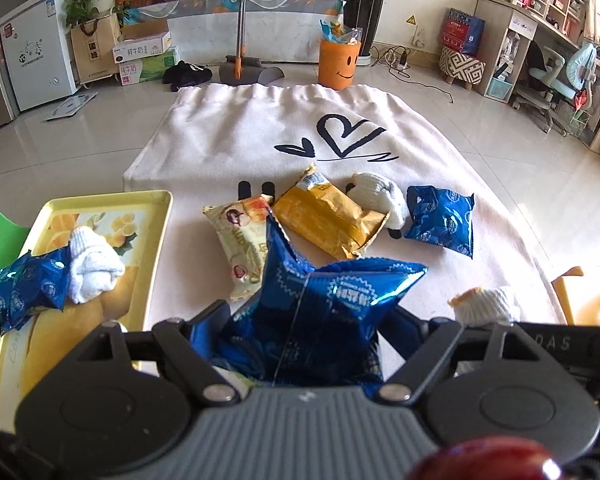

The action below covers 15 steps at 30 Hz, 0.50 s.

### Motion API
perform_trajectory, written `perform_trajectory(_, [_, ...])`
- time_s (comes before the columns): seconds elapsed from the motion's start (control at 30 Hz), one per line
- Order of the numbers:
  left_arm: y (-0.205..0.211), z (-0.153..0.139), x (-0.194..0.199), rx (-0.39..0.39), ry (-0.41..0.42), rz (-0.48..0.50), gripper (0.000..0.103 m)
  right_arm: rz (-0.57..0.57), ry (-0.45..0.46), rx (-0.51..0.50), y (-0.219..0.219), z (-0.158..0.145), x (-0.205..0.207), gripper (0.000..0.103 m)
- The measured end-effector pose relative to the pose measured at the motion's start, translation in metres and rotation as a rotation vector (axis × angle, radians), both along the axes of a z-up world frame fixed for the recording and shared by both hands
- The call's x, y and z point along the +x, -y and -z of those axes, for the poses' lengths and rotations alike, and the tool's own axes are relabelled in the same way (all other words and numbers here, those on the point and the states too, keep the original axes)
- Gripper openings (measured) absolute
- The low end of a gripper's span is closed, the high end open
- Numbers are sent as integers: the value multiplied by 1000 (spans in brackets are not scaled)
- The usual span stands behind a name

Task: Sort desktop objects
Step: 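Carry blue packet with left tool while right tool carries sock toward yellow tray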

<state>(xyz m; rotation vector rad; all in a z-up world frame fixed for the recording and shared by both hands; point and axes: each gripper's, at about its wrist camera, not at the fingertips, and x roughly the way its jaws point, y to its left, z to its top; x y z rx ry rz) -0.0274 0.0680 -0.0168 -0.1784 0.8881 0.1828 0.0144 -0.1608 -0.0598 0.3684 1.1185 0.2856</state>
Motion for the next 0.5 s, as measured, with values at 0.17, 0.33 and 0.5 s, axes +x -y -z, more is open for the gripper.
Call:
perform_trajectory(0.17, [-8,-6,-25,-15,16,-23,82,-77,33,2,-7,-2,-30,45])
perform_trajectory(0.33, [-8,-9,-44,-23,25,-17,82,-137,59,-24,-12,-2,-50,45])
perform_trajectory(0.5, [-7,-11,-55,-12,36,-6,82,-148,70,-48,-13,-1,-59,45])
